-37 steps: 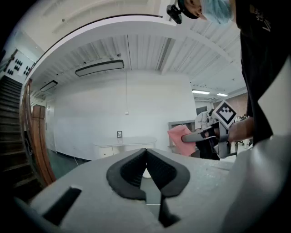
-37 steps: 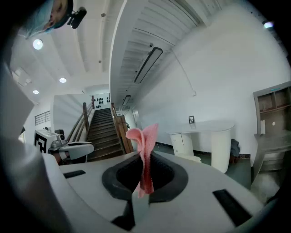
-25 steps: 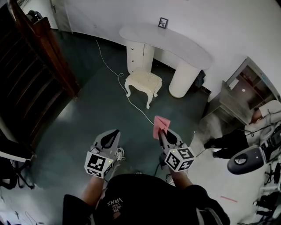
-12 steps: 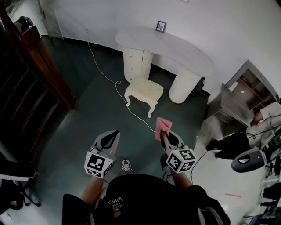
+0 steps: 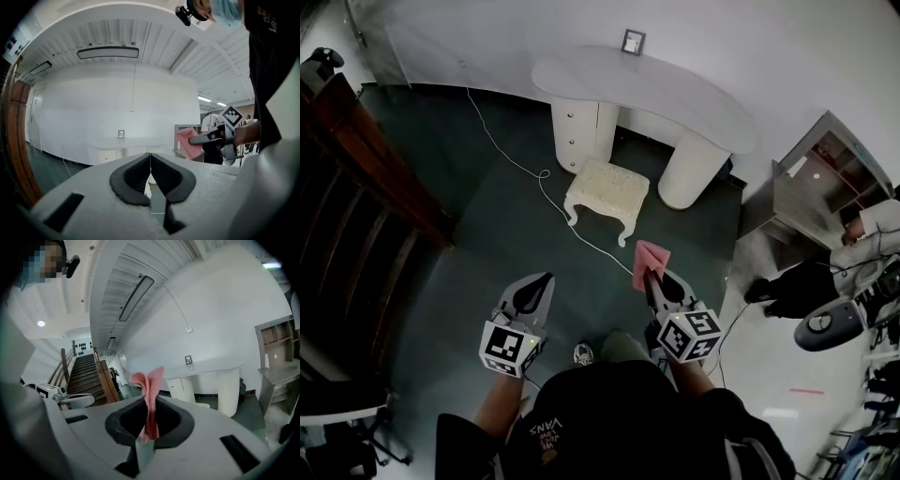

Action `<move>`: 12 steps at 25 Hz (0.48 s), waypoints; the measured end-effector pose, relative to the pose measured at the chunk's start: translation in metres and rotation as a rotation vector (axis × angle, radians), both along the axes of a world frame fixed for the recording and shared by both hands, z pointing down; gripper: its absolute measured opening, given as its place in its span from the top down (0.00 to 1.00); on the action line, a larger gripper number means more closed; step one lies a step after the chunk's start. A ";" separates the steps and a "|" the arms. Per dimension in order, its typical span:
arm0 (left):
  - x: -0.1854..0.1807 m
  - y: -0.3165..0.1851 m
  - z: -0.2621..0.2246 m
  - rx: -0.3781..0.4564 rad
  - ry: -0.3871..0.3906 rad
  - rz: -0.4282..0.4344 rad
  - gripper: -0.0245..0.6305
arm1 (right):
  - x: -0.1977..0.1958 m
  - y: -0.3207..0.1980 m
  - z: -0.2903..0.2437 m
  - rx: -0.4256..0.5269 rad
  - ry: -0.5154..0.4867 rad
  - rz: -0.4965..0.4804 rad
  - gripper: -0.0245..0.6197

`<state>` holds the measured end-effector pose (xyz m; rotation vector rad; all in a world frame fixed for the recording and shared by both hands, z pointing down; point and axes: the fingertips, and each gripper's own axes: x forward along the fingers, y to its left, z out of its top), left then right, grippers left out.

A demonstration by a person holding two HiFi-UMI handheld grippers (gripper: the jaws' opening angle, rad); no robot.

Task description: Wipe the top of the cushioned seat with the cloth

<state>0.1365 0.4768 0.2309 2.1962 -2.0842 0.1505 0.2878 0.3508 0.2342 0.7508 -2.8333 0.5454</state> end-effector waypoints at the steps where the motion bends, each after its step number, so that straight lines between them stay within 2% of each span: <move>1: -0.003 -0.003 0.002 -0.001 0.005 0.005 0.93 | -0.003 -0.003 0.002 -0.005 0.006 0.005 0.92; 12: -0.055 -0.058 0.015 -0.026 0.026 -0.040 0.93 | -0.059 -0.071 0.016 -0.025 0.019 -0.025 0.92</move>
